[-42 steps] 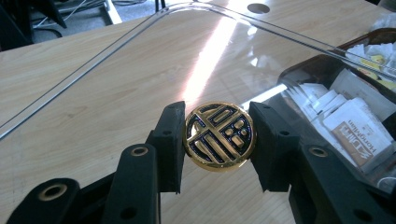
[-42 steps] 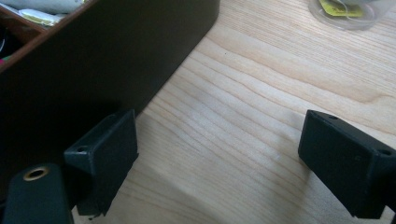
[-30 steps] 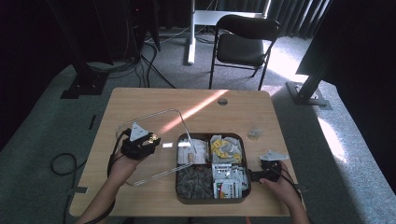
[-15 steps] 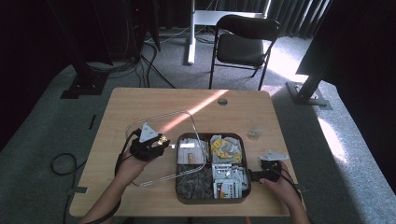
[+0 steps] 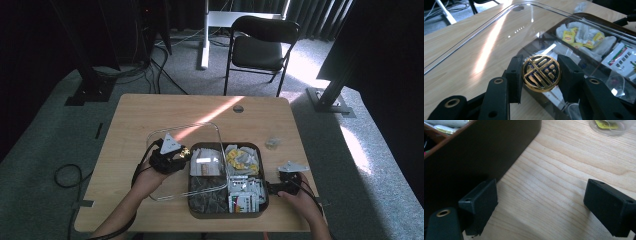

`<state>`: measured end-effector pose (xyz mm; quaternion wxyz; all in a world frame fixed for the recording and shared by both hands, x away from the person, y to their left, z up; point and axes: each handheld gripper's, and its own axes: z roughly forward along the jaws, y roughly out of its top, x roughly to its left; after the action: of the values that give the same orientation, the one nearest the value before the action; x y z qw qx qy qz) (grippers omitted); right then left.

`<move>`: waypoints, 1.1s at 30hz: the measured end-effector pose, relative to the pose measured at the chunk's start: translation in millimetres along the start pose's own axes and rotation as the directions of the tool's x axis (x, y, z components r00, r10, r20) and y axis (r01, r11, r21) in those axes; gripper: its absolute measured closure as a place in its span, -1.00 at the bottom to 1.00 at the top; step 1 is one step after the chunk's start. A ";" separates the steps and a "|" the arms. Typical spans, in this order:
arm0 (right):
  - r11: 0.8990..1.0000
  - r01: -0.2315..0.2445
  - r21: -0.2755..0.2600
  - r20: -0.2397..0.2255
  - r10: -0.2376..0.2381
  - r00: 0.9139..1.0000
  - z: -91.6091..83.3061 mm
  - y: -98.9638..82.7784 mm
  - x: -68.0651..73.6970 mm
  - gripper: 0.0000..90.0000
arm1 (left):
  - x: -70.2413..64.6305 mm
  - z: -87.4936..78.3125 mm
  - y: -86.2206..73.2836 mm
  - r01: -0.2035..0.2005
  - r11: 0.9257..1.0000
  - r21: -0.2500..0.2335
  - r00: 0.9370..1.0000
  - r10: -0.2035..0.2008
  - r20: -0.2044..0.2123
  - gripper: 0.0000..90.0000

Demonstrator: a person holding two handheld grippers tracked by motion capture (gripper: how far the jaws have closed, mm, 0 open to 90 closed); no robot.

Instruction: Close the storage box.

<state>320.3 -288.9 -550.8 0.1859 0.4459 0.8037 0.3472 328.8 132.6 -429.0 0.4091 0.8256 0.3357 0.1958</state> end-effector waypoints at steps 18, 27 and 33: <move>1.000 0.000 -0.001 -0.001 0.000 1.000 0.0 0.0 -0.1 -0.75 | -30.7 18.3 16.6 -0.055 0.998 -0.008 0.996 0.055 0.069 0.30; 1.000 -0.002 -0.002 -0.002 0.002 1.000 0.0 0.0 -0.3 -0.75 | -44.7 31.4 19.4 -0.088 0.996 0.006 0.991 0.087 0.104 0.30; 1.000 -0.003 -0.003 -0.003 0.003 1.000 -0.1 0.0 -0.4 -0.75 | -52.8 40.6 20.6 -0.091 0.996 0.014 0.987 0.088 0.133 0.30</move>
<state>320.4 -289.3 -550.7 0.1848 0.4464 0.8028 0.3494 324.3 63.8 -438.8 0.4128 0.8551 0.2724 0.1554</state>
